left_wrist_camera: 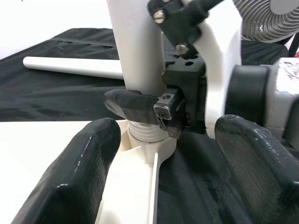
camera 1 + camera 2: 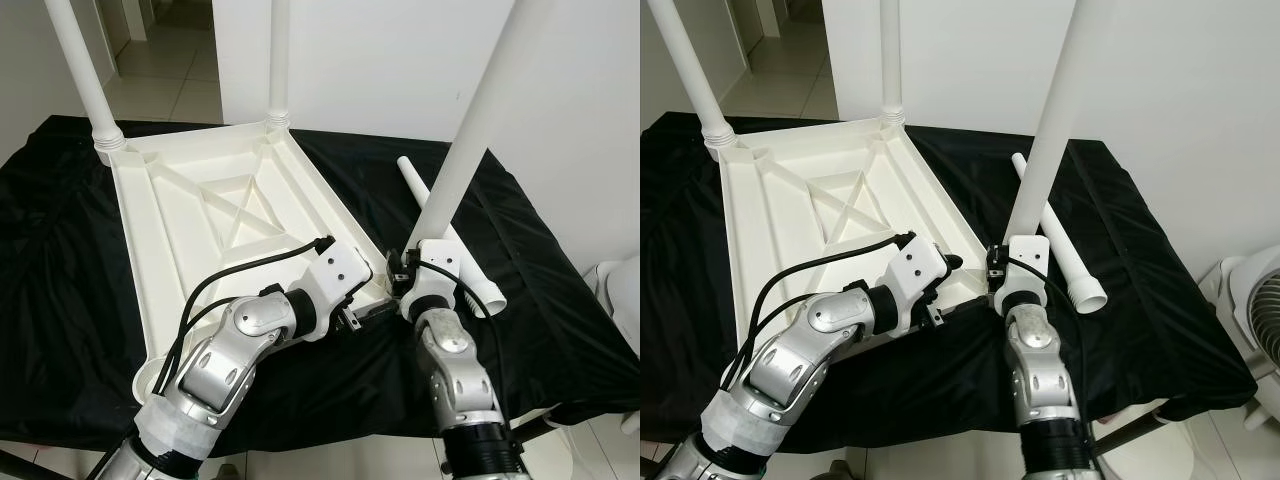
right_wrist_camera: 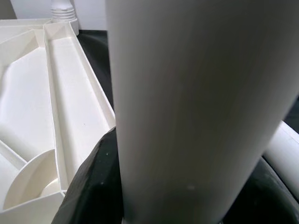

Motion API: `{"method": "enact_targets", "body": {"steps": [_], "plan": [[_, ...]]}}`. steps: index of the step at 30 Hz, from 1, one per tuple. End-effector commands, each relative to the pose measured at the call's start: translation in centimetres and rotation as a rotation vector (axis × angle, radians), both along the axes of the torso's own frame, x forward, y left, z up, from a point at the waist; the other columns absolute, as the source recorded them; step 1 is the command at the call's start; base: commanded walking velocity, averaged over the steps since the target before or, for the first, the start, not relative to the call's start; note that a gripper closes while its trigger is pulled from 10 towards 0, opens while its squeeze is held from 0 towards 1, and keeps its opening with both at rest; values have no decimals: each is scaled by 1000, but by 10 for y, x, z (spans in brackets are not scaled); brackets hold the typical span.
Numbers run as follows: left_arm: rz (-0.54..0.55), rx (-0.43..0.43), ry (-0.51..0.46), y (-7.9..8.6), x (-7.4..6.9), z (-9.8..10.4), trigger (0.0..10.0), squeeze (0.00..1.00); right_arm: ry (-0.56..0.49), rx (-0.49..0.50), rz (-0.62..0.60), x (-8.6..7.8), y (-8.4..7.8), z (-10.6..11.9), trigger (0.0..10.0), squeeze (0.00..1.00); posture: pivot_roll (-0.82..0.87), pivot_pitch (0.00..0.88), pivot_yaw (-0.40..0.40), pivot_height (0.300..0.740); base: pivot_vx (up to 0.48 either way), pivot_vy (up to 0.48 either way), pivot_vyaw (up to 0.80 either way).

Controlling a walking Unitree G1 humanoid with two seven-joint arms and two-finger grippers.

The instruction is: Building children table

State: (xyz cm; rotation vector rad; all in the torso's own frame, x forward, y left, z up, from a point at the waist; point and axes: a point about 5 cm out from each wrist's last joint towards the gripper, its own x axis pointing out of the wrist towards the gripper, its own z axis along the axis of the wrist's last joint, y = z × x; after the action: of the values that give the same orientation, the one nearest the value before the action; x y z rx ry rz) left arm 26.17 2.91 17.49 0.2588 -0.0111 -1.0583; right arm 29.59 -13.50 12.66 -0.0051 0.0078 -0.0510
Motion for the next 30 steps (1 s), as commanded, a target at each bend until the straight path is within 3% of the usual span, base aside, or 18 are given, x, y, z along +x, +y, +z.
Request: {"method": "enact_targets", "body": {"steps": [1, 2, 3, 7, 12, 13, 14, 15, 19, 21, 25, 26, 30], "plan": [[-18, 0, 8, -2, -3, 0, 10000, 0, 83, -33, -55, -5, -9, -16, 10000, 0, 80, 0, -63, 740, 0, 0, 0], [-18, 0, 8, -2, -3, 0, 10000, 0, 83, -33, -55, -5, -9, -16, 10000, 0, 80, 0, -63, 740, 0, 0, 0], [-19, 0, 8, -2, -3, 0, 10000, 0, 83, -26, -61, -5, -11, -15, 10000, 1000, 76, 0, -63, 740, 0, 0, 0], [-21, 1, 8, -3, -3, 0, 10000, 0, 70, -16, -49, -4, -13, -12, 10000, 1000, 73, 0, -63, 740, 0, 0, 0], [-24, -1, 4, -4, -2, 1, 10000, 0, 2, 56, 170, -2, -3, 1, 10000, 1000, 71, 0, -62, 740, 0, 0, 0], [-25, 0, 4, -4, -2, 1, 10000, 0, -18, 51, 233, -3, -4, 5, 10000, 239, 73, 0, -62, 740, 0, 0, 0], [-25, 0, 4, -4, -2, 1, 10000, 0, -18, 51, 233, -3, -4, 5, 10000, 239, 73, 0, -62, 740, 0, 0, 0], [-26, 0, 3, -3, -2, 2, 10000, 0, -28, 42, 286, -3, -9, 8, 10000, 0, 76, 0, -62, 740, 0, 0, 0], [-24, 1, 2, -3, -2, 2, 10000, 0, -33, 19, 298, -2, -14, 10, 10000, 0, 76, 0, -63, 740, 0, 0, 0], [-21, 2, 2, -2, -1, 2, 10000, 0, -49, -30, 345, 3, -25, 13, 10000, 0, 76, 0, -60, 740, 0, 0, 0], [-21, 2, 2, -2, -1, 2, 10000, 0, -49, -30, 345, 3, -25, 13, 10000, 0, 76, 0, -60, 740, 0, 0, 0], [-22, 1, 3, -2, -2, 2, 10000, 0, -57, -77, 454, 8, -35, 15, 10000, 0, 73, 0, -54, 740, 0, 0, 0], [-24, 0, 5, -2, -2, 2, 10000, 0, -58, -94, 499, 10, -40, 15, 10000, 0, 72, 0, -53, 740, 0, 0, 0]]}}
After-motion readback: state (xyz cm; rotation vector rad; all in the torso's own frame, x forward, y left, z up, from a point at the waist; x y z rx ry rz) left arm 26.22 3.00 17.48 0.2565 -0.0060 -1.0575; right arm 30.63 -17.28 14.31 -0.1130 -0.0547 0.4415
